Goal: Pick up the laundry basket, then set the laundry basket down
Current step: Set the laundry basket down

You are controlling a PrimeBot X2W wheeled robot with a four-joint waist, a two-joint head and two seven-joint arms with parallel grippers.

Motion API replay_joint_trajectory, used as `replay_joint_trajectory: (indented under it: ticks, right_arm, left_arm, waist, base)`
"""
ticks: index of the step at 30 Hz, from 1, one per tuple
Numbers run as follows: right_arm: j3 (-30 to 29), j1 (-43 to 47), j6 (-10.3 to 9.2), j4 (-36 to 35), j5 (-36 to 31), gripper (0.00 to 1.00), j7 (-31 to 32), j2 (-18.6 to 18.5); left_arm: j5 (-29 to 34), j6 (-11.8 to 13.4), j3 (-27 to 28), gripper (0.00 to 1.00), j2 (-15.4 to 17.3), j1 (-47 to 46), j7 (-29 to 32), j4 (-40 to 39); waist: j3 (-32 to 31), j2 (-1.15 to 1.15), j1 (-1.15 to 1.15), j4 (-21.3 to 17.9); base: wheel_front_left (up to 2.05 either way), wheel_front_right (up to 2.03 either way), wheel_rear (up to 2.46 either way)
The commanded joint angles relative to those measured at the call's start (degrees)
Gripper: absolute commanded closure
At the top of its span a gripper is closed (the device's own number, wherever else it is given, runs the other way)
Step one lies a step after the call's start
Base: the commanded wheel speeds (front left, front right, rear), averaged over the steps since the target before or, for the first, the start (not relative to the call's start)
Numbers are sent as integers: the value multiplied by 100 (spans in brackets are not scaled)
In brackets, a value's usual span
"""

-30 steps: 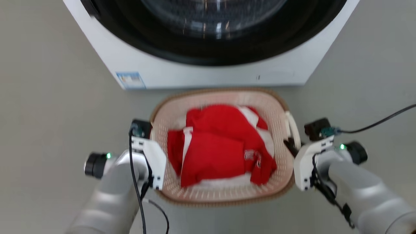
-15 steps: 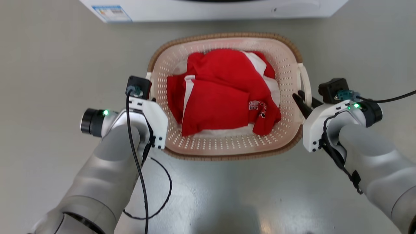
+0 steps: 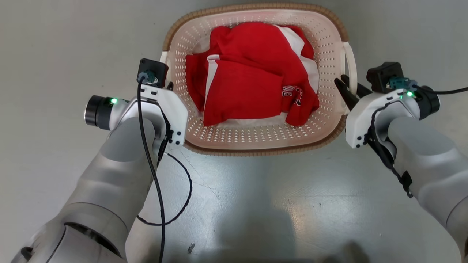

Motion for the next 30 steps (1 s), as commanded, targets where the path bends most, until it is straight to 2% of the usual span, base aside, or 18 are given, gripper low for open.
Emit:
replay_joint_trajectory:
  ticks: [1,30]
  right_arm:
    - [72,164,34,75,-89,100,-25,-116]
    - [76,-31,34,189,-18,100,20,-122]
  left_arm:
    - [111,90,30,100,306,-164,-111,-25]
    - [-40,42,-92,100,278,-375,81,-15]
  waist:
    - [53,0,0,-15]
    - [475,0,0,-48]
  base:
    - [0,0,0]
    - [0,0,0]
